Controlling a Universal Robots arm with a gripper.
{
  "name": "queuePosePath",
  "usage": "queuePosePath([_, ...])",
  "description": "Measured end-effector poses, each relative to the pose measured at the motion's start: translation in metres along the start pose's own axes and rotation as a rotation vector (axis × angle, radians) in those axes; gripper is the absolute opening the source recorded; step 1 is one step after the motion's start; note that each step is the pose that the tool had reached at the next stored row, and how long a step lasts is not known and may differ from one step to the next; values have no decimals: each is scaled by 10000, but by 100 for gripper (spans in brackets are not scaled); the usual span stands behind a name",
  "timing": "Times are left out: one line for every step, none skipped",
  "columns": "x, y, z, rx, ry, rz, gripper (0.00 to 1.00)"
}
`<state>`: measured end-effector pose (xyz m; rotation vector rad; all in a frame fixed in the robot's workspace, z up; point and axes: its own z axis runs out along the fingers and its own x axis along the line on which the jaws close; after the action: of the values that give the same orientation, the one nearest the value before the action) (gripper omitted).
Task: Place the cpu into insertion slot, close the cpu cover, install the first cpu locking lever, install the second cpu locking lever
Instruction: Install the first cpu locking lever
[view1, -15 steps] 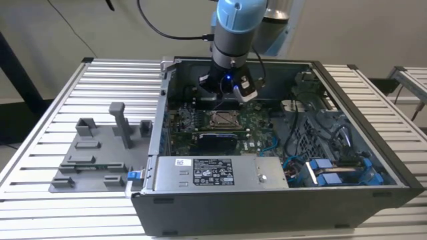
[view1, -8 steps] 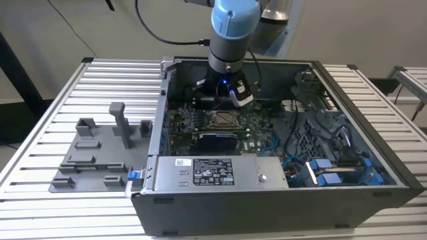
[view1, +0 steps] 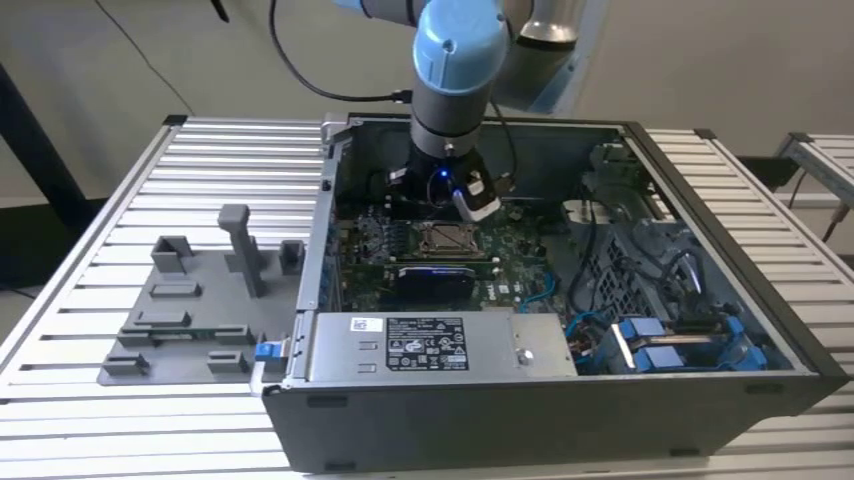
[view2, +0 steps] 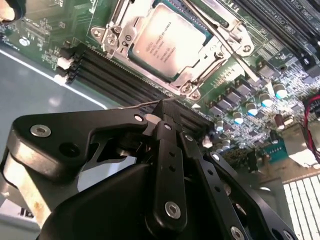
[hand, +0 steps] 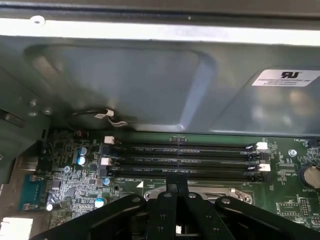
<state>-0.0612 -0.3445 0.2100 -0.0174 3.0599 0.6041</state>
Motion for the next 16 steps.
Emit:
queuePosePath([3, 0, 11, 1, -29, -12, 11])
queuePosePath([7, 1, 19, 2, -55, -23, 11])
queuePosePath([12, -1, 24, 2, -73, -29, 11])
queuePosePath([17, -3, 30, 2, -81, -34, 11])
queuePosePath([23, -6, 38, 2, -92, -37, 11])
queuePosePath([27, -9, 46, 2, -104, -42, 11])
queuePosePath([28, -12, 55, 3, -116, -48, 11])
queuePosePath([28, -15, 62, 2, -122, -51, 11])
queuePosePath([28, -17, 67, 2, -126, -54, 11])
queuePosePath([28, -19, 70, 3, -129, -54, 11])
queuePosePath([28, -20, 73, 4, -128, -54, 11])
queuePosePath([26, -20, 74, 5, -128, -52, 11])
queuePosePath([21, -21, 76, 4, -130, -52, 11])
queuePosePath([12, -21, 77, 2, -130, -52, 11])
queuePosePath([-1, -22, 78, 2, -129, -53, 11])
queuePosePath([-13, -22, 79, 2, -130, -53, 11])
